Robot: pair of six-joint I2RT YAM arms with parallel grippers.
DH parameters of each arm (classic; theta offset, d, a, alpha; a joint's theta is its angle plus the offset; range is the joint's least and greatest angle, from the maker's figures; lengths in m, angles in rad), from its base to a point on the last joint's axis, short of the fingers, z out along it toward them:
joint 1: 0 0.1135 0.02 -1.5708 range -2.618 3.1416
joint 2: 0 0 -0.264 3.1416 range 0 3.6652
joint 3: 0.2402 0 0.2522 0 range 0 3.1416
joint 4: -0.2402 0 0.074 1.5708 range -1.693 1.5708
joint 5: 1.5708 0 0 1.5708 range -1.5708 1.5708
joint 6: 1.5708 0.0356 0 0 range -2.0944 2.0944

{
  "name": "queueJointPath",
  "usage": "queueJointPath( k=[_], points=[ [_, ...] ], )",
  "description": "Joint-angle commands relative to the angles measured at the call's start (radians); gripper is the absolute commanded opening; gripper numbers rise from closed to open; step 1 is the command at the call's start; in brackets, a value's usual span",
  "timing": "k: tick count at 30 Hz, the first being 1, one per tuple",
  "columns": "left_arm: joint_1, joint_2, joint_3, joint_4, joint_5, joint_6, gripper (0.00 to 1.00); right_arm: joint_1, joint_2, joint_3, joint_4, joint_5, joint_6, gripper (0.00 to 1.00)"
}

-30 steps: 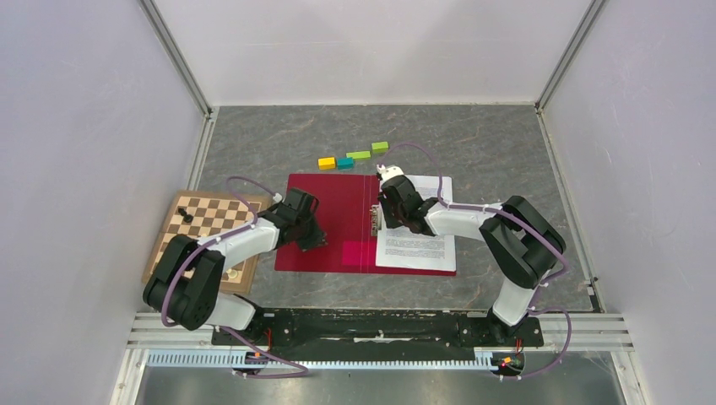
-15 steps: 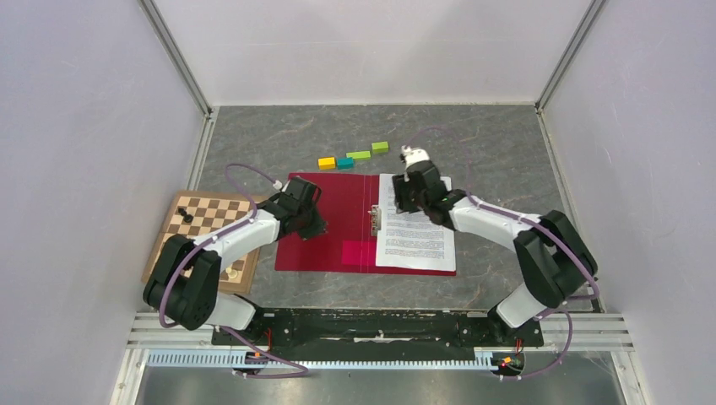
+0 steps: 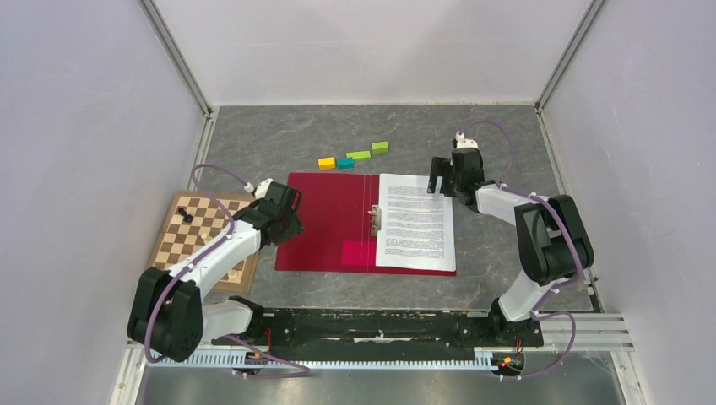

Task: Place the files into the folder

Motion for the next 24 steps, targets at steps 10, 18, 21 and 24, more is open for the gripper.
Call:
queueJointPath(
  k=[10, 18, 21, 24],
  points=[
    [0.043, -0.083, -0.12, 0.051, -0.156, 0.026, 0.73, -0.017, 0.103, 0.045, 0.084, -0.073, 0.026, 0.91],
    [0.044, -0.133, -0.231, 0.232, -0.134, 0.013, 0.79, -0.016, 0.11, 0.047, 0.073, -0.094, 0.004, 0.92],
    [0.044, -0.132, -0.241, 0.227, -0.144, -0.013, 0.8, -0.015, 0.111, 0.041, 0.073, -0.11, 0.003, 0.92],
    [0.044, -0.098, -0.256, 0.242, -0.118, -0.047, 0.8, -0.016, 0.114, 0.035, 0.075, -0.121, 0.004, 0.92]
  ],
)
